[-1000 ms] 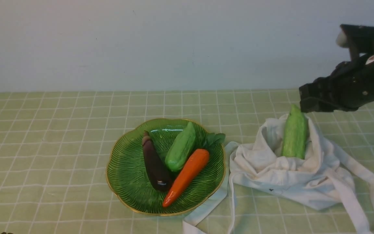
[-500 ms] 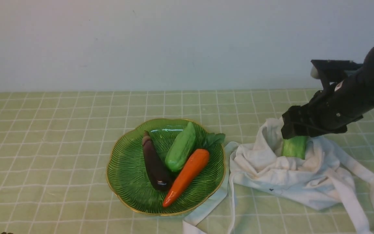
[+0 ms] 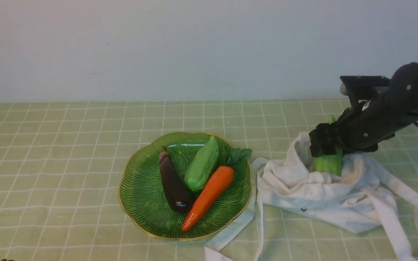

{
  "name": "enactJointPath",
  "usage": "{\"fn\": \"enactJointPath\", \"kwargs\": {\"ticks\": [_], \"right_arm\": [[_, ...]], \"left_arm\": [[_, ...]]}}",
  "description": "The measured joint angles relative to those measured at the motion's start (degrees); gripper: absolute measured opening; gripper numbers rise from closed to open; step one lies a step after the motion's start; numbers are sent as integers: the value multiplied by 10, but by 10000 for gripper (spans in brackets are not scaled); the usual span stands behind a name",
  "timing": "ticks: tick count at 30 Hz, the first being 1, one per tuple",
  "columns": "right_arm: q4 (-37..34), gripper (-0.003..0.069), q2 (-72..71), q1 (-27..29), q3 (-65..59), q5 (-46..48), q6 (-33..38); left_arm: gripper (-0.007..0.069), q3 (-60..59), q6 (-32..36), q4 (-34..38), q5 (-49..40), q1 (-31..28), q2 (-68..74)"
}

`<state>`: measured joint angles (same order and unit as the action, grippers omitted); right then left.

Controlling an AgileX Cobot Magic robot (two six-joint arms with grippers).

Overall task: Take vegetables from bag on green coffee tablecloth place on plate.
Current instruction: 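Reach into the cloth bag and grasp the green vegetable inside with the right gripper, then take the green vegetable out of the bag and place it on the plate with the right gripper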

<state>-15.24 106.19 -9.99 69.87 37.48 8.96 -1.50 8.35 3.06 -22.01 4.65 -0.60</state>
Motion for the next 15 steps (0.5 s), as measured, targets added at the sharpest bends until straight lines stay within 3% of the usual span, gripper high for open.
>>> {"fn": "enactJointPath", "kwargs": {"ticks": [3, 12, 15], "right_arm": [[2, 397, -3, 0, 0, 0, 0], [2, 401, -137, 0, 0, 24, 0], [-49, 401, -219, -3, 0, 11, 10]], "left_arm": [[-5, 0, 0, 0, 0, 0, 0], [-5, 0, 0, 0, 0, 0, 0], [-5, 0, 0, 0, 0, 0, 0]]}}
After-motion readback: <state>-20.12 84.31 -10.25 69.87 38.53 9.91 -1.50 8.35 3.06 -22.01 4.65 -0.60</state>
